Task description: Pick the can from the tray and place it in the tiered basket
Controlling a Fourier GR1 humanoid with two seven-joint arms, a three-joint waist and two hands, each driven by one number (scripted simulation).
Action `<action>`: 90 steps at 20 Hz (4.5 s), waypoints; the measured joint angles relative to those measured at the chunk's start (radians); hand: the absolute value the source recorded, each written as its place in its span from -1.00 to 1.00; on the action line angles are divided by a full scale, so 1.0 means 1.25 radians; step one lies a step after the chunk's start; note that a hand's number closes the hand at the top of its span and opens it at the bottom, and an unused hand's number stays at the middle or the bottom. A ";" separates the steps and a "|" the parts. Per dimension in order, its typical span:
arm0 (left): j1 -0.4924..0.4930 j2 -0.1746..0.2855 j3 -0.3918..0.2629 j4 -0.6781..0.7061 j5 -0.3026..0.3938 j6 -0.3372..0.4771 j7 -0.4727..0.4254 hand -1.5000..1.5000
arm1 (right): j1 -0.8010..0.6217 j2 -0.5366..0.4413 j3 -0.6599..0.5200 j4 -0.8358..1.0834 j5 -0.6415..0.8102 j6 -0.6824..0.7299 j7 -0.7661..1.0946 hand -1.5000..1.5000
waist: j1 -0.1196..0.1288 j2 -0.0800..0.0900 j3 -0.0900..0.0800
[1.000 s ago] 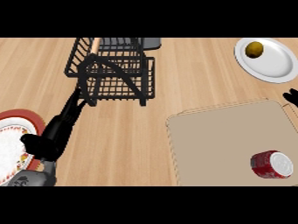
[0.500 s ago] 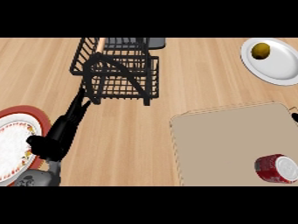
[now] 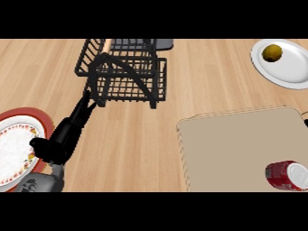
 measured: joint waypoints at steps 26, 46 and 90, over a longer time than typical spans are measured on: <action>-0.008 -0.042 0.025 0.027 -0.039 -0.017 -0.028 0.00 | 0.140 0.221 0.087 0.221 0.298 -0.005 -0.115 -1.00 | -0.001 -0.003 0.003; 0.008 -0.049 0.056 -0.001 -0.057 -0.048 0.003 0.00 | 0.146 0.409 0.036 0.293 0.477 -0.013 -0.330 1.00 | -0.001 -0.001 0.001; -0.015 -0.081 0.067 0.005 -0.087 -0.072 0.010 0.00 | -0.975 0.938 -0.114 1.007 0.444 -0.108 -0.215 1.00 | 0.029 0.008 0.000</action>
